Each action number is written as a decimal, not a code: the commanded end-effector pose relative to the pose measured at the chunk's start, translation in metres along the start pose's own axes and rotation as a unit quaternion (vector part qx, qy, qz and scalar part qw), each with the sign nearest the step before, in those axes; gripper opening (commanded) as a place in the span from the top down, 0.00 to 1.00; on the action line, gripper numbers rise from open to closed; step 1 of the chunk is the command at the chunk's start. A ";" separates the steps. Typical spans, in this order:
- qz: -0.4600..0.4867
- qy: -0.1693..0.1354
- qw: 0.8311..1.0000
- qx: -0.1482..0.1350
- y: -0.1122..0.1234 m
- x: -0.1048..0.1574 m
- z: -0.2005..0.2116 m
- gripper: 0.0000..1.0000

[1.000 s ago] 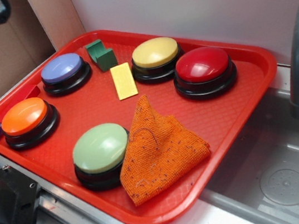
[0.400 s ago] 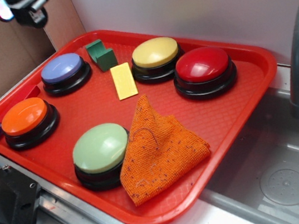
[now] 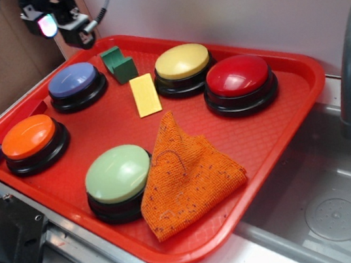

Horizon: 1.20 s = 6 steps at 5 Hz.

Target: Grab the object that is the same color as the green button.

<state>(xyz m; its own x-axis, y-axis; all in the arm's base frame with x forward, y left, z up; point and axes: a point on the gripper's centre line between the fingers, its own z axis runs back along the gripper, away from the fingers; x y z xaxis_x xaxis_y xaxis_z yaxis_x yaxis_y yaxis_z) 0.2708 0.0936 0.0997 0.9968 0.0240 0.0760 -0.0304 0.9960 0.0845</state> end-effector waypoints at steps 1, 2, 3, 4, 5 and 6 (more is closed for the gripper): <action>-0.017 -0.034 0.999 0.014 0.000 0.041 -0.021 0.00; -0.024 -0.021 0.999 0.018 -0.004 0.044 -0.035 0.00; -0.043 -0.020 0.999 0.003 -0.009 0.047 -0.047 0.00; -0.050 -0.019 0.999 0.006 -0.010 0.048 -0.052 0.00; -0.051 -0.014 0.998 0.017 -0.009 0.050 -0.056 0.74; -0.056 -0.015 0.998 0.018 -0.008 0.050 -0.056 0.98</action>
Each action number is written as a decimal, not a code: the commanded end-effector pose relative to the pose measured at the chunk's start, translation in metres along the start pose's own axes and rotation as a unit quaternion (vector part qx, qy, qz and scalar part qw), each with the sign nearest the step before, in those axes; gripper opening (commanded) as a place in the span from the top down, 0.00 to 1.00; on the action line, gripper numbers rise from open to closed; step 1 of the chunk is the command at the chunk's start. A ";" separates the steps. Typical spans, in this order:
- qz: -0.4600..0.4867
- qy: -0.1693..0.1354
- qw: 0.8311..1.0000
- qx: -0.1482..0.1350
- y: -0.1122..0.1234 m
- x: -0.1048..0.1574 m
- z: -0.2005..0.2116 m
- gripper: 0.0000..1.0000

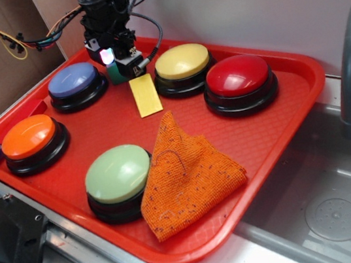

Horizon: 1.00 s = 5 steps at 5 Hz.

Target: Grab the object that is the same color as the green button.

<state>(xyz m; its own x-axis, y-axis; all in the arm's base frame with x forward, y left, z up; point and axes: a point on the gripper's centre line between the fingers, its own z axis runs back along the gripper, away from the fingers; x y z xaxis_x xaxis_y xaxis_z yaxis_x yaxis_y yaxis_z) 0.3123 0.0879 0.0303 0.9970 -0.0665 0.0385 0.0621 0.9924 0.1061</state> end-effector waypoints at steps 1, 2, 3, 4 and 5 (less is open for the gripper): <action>-0.013 -0.028 1.000 0.008 0.008 0.011 0.016 1.00; -0.009 -0.029 1.000 0.005 0.013 0.007 0.018 1.00; -0.002 -0.039 0.999 0.003 0.019 0.006 0.031 1.00; 0.012 -0.042 0.999 -0.003 0.023 0.006 0.052 1.00; 0.030 -0.031 0.999 0.013 0.019 0.001 0.088 1.00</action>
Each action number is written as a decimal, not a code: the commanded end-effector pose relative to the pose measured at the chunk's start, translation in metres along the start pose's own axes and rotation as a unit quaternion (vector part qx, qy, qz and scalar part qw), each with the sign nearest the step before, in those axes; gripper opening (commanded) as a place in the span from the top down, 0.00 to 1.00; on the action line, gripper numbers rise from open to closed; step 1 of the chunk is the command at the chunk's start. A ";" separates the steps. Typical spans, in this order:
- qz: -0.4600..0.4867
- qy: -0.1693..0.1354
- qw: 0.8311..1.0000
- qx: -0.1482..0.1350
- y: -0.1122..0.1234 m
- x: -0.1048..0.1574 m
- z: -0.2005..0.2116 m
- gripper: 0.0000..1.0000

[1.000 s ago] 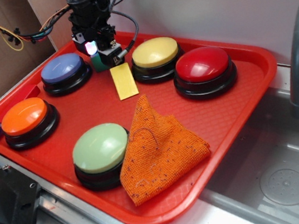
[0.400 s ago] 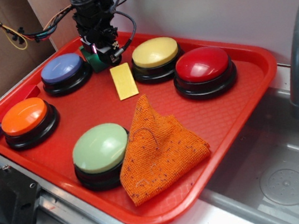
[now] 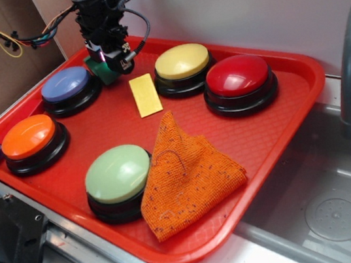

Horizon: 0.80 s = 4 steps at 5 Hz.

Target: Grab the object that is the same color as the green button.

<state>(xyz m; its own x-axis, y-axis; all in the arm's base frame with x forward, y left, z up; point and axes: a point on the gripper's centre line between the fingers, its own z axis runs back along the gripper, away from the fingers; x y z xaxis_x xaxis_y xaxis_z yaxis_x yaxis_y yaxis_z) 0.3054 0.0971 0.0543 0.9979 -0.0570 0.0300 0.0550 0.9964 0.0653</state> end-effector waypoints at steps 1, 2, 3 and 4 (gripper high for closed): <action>0.016 -0.051 0.999 -0.003 -0.006 -0.005 0.098 1.00; 0.008 -0.047 0.999 -0.015 -0.030 -0.023 0.123 1.00; 0.004 -0.041 0.998 -0.039 -0.057 -0.048 0.141 1.00; 0.004 -0.026 0.997 -0.072 -0.071 -0.065 0.145 1.00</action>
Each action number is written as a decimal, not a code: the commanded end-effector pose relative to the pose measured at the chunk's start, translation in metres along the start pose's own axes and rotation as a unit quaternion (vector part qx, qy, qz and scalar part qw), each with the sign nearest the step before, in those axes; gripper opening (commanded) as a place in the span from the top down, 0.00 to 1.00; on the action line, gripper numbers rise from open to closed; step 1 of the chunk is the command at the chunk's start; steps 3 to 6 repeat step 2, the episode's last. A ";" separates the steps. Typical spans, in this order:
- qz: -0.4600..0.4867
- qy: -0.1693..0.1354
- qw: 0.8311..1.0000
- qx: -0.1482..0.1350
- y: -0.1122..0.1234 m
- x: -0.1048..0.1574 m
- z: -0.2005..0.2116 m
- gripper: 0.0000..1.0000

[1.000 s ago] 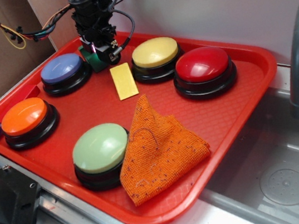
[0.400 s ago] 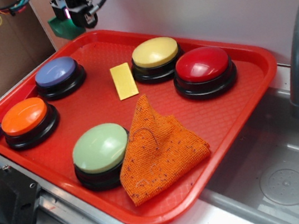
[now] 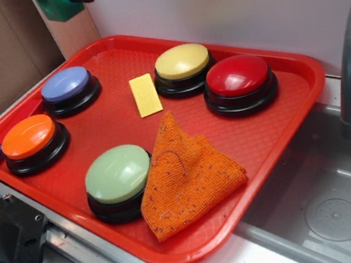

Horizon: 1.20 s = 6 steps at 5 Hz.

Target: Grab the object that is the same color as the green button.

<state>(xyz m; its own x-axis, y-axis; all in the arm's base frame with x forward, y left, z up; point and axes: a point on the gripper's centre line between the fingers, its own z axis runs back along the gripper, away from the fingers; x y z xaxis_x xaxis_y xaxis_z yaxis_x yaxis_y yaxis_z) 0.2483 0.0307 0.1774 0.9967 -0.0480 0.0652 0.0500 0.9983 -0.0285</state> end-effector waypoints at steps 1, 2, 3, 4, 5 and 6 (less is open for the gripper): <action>-0.010 -0.004 0.999 -0.034 -0.019 -0.024 0.009 1.00; 0.001 -0.020 0.999 -0.025 -0.020 -0.027 0.010 1.00; 0.001 -0.020 0.999 -0.025 -0.020 -0.027 0.010 1.00; 0.001 -0.020 0.999 -0.025 -0.020 -0.027 0.010 1.00; 0.001 -0.020 0.999 -0.025 -0.020 -0.027 0.010 1.00; 0.001 -0.020 0.999 -0.025 -0.020 -0.027 0.010 1.00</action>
